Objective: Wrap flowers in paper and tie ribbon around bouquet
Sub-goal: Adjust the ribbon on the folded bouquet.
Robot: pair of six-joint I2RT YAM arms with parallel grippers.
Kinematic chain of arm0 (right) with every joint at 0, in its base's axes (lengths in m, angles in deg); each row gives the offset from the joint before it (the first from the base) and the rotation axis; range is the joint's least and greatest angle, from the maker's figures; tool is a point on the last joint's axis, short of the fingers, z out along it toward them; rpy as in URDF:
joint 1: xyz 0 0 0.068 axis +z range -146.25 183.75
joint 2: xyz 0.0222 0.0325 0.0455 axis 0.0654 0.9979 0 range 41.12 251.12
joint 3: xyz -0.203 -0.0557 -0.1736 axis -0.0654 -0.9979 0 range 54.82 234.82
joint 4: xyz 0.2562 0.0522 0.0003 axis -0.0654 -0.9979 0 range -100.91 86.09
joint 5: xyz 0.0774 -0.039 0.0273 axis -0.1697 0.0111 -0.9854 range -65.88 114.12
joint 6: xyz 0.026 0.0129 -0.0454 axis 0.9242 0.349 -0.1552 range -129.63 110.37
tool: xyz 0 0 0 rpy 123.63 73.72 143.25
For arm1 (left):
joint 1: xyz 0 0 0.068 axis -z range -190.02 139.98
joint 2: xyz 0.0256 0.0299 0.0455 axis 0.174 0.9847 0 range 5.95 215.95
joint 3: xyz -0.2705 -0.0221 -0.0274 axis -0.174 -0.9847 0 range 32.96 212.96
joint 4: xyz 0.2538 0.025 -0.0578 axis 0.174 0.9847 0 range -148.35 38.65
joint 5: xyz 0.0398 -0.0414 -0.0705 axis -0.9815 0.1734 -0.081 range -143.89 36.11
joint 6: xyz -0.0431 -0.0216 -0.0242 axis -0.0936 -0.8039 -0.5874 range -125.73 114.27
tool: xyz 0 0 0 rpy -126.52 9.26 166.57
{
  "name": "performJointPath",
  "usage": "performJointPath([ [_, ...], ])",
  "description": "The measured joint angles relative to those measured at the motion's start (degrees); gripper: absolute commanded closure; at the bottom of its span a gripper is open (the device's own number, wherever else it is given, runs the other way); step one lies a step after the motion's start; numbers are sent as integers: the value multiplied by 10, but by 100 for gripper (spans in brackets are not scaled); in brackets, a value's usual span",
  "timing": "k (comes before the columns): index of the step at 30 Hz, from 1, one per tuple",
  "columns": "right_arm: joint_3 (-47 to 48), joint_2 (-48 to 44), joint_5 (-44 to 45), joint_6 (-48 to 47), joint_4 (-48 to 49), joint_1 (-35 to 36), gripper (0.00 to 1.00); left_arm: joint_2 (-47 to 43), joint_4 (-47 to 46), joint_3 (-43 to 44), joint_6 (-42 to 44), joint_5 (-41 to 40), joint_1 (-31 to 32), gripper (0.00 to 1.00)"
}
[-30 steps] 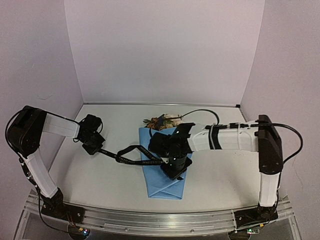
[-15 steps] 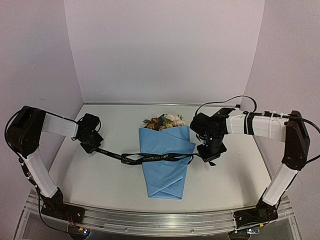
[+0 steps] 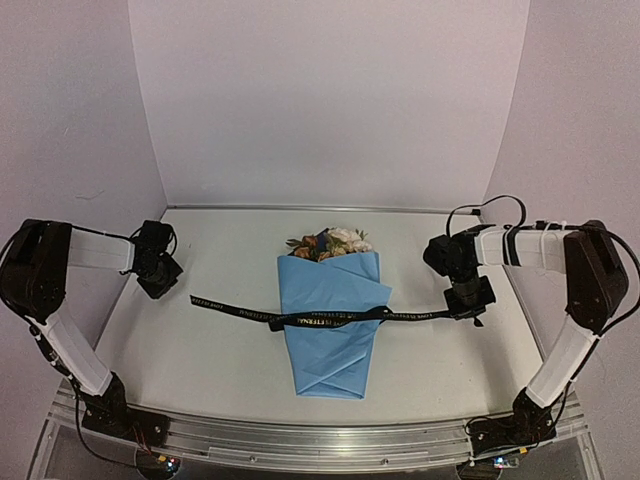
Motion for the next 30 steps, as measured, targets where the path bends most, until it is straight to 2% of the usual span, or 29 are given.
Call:
performJointPath([
  [3, -17, -8, -4, 6, -3, -25, 100, -3, -1, 0, 11, 16, -16, 99],
  [4, -19, -13, -10, 6, -2, -28, 100, -5, -2, 0, 10, 30, -18, 86],
  [6, -20, -21, -26, 9, 0, -28, 100, -17, -16, -10, -9, 69, -14, 54],
  [7, -20, -25, -34, 11, 1, -27, 100, -27, -25, -21, -26, 87, -8, 44],
  [9, -23, -31, -49, 14, 7, -25, 100, -54, -32, -48, -68, 102, 26, 34],
  [14, -29, -35, -74, 18, 15, -22, 100, -91, -60, -76, -204, 113, 169, 29],
  [18, -30, -35, -83, 18, 19, -21, 100, -95, -96, -101, -317, 106, 237, 26],
  [24, -36, -53, -85, 12, 25, -20, 100, -48, -148, -101, -430, 103, 302, 22],
  [30, -43, -76, -85, 8, 31, -21, 100, 9, -166, -54, -486, 96, 336, 24],
])
